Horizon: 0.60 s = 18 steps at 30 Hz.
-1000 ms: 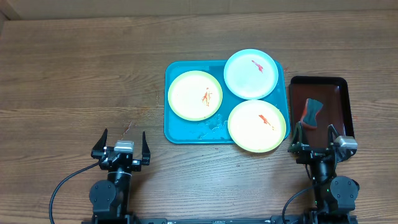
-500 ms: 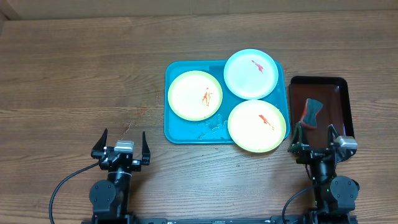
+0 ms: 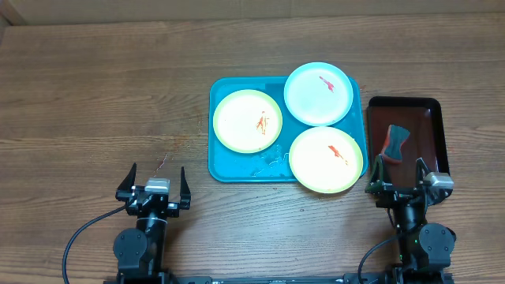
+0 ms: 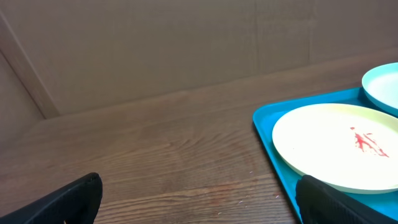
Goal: Clean dirty plates on tray and stack at the side
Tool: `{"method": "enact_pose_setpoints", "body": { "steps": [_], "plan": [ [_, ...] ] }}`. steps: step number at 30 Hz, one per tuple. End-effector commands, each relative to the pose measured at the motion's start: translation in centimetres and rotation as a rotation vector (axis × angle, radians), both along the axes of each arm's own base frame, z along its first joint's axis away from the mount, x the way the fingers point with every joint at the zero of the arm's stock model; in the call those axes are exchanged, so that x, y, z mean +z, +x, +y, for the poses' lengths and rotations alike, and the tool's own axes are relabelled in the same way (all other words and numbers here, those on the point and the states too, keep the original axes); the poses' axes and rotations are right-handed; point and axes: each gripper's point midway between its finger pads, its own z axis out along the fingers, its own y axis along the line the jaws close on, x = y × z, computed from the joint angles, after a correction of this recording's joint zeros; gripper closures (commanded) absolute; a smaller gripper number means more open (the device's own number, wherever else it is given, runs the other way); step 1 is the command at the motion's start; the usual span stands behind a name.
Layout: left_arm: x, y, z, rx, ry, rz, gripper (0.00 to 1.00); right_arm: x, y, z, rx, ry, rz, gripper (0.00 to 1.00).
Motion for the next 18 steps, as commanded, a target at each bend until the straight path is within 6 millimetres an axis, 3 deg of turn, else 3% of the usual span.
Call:
{"method": "enact_pose_setpoints", "body": {
  "steps": [1, 6, 11, 18],
  "plan": [
    [0.0, 0.0, -0.4, -0.018, -0.021, -0.007, 0.0, -0.1, 0.0, 0.4, 0.019, 0.003, -0.006, 0.0],
    [0.6, 0.0, -1.3, -0.071, -0.023, -0.029, 0.0, -0.1, 0.0, 0.8, 0.045, 0.006, -0.008, 0.0],
    [1.7, -0.3, -1.9, -0.099, -0.141, -0.033, 0.0, 1.4, -0.4, 1.3, 0.074, 0.005, -0.019, 0.0],
    [7.0, -0.2, -2.2, -0.117, -0.156, -0.026, 0.0, 4.4, -1.4, 1.1, 0.062, 0.005, 0.008, 0.0]
  ]
}}
